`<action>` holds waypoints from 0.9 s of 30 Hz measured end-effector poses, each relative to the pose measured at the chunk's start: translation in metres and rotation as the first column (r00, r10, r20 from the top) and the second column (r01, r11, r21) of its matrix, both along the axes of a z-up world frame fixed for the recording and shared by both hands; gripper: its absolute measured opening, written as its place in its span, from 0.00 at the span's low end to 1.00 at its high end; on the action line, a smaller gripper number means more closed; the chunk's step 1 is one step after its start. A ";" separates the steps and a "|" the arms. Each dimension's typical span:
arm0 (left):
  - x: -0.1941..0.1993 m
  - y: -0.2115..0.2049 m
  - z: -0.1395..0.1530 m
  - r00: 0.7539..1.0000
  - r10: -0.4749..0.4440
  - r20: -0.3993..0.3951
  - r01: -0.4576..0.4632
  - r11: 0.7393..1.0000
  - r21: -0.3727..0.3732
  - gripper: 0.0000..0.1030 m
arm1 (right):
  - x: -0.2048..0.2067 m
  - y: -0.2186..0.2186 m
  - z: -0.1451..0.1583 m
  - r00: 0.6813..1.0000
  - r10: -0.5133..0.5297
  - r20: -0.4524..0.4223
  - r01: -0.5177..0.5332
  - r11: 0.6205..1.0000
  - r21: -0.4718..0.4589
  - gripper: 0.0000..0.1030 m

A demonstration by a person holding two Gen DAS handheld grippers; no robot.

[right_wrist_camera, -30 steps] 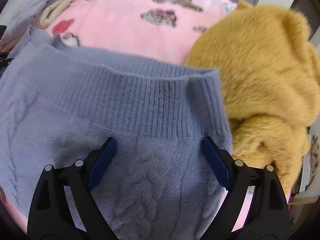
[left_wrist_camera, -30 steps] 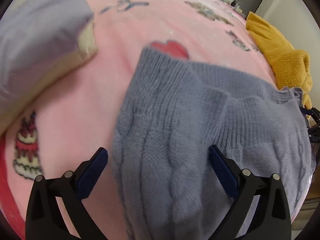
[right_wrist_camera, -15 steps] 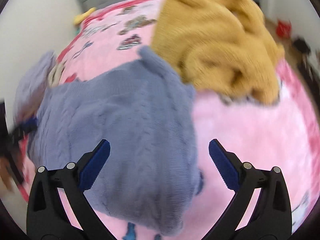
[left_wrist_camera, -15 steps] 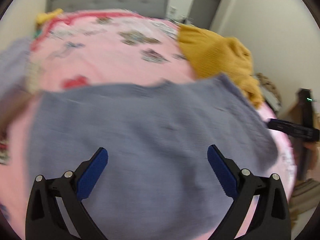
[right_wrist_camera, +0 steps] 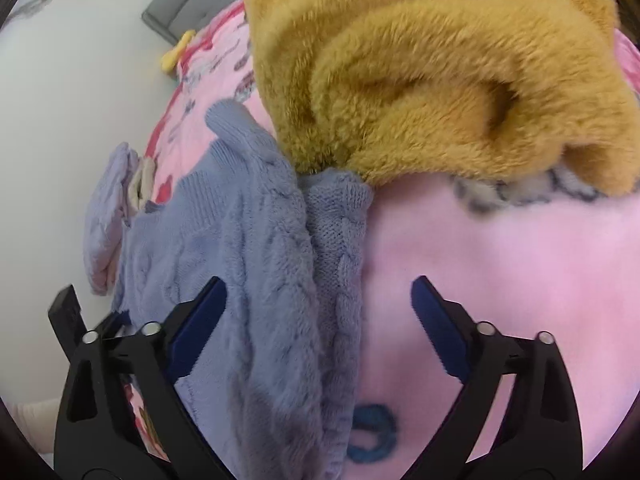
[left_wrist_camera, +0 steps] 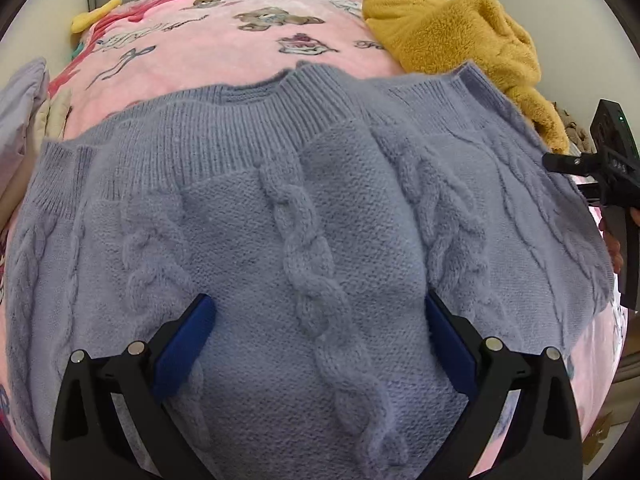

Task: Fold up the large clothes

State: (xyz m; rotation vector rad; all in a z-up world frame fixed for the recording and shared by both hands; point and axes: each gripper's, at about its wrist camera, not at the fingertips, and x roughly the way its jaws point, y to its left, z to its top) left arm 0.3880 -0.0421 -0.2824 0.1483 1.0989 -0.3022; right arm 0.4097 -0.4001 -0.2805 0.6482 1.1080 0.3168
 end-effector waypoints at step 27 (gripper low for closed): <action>0.012 -0.014 0.010 0.995 -0.093 -0.038 0.089 0.991 -0.096 0.95 | 0.013 -0.006 -0.030 0.997 0.075 0.000 -0.073 0.978 0.197 0.58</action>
